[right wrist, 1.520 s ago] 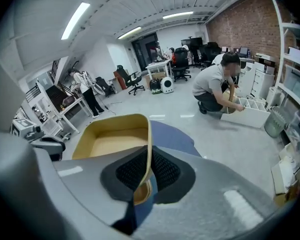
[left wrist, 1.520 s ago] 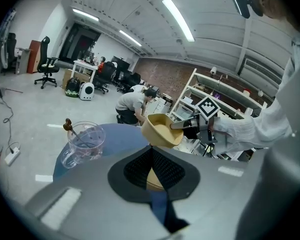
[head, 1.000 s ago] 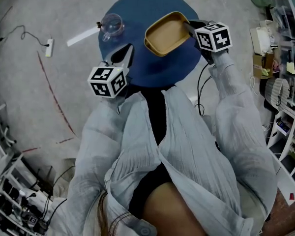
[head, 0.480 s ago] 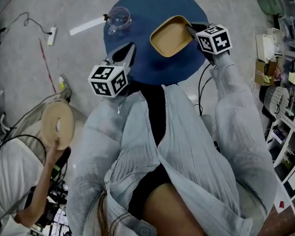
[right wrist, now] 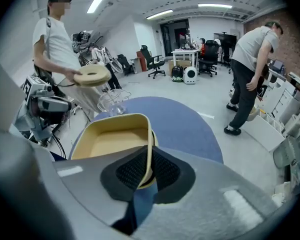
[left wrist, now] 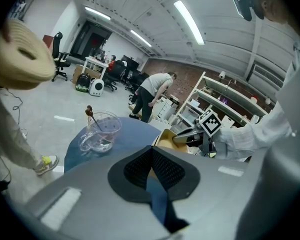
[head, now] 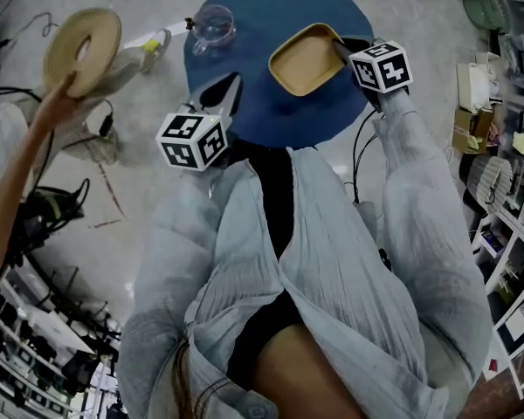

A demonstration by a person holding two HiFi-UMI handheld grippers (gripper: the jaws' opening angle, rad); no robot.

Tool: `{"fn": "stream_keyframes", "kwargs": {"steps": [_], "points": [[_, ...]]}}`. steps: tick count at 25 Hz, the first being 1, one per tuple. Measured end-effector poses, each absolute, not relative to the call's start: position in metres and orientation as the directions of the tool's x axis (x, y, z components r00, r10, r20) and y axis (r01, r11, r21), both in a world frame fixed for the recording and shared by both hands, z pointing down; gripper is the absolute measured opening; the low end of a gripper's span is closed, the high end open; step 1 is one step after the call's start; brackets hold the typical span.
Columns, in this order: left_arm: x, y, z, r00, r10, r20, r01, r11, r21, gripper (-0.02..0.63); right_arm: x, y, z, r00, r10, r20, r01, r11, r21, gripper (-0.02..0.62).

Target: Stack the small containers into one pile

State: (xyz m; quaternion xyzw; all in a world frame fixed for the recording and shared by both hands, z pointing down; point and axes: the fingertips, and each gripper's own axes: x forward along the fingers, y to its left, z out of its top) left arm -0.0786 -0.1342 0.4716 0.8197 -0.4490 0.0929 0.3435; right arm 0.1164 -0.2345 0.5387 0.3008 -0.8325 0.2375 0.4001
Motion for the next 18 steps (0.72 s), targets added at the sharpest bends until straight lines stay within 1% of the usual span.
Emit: {"fn": "stream_keyframes", "kwargs": {"steps": [3, 5, 6, 8, 11, 14, 17, 18], "points": [[-0.079, -0.134, 0.472, 0.578, -0.674, 0.461, -0.801, -0.358, 0.479, 0.011, 0.114, -0.235, 0.541, -0.483, -0.325, 0.813, -0.685, 0.718, -0.12, 0.021], [-0.079, -0.136, 0.472, 0.578, -0.673, 0.461, -0.8, -0.359, 0.48, 0.011, 0.113, -0.237, 0.541, -0.468, -0.343, 0.814, -0.683, 0.725, -0.087, 0.037], [-0.079, -0.136, 0.473, 0.579, -0.673, 0.461, -0.8, -0.36, 0.48, 0.011, 0.113, -0.238, 0.542, -0.464, -0.348, 0.815, -0.682, 0.727, -0.078, 0.074], [-0.079, -0.137, 0.472, 0.58, -0.672, 0.46, -0.8, -0.362, 0.479, 0.011, 0.114, -0.239, 0.543, -0.45, -0.352, 0.821, -0.689, 0.722, -0.068, 0.193], [-0.079, -0.139, 0.469, 0.586, -0.67, 0.455, -0.796, -0.372, 0.477, 0.011, 0.121, -0.242, 0.544, -0.42, -0.368, 0.83, -0.715, 0.698, -0.052, 0.261], [-0.076, -0.141, 0.466, 0.595, -0.665, 0.451, -0.792, -0.388, 0.472, 0.011, 0.129, -0.243, 0.538, -0.425, -0.394, 0.815, -0.734, 0.676, -0.056, 0.265], [-0.073, -0.143, 0.467, 0.6, -0.66, 0.452, -0.789, -0.398, 0.467, 0.011, 0.139, -0.248, 0.534, -0.43, -0.428, 0.795, -0.77, 0.634, -0.075, 0.219], [-0.071, -0.143, 0.467, 0.602, -0.658, 0.453, -0.789, -0.4, 0.466, 0.011, 0.141, -0.249, 0.536, -0.43, -0.427, 0.795, -0.781, 0.618, -0.09, 0.219]]}}
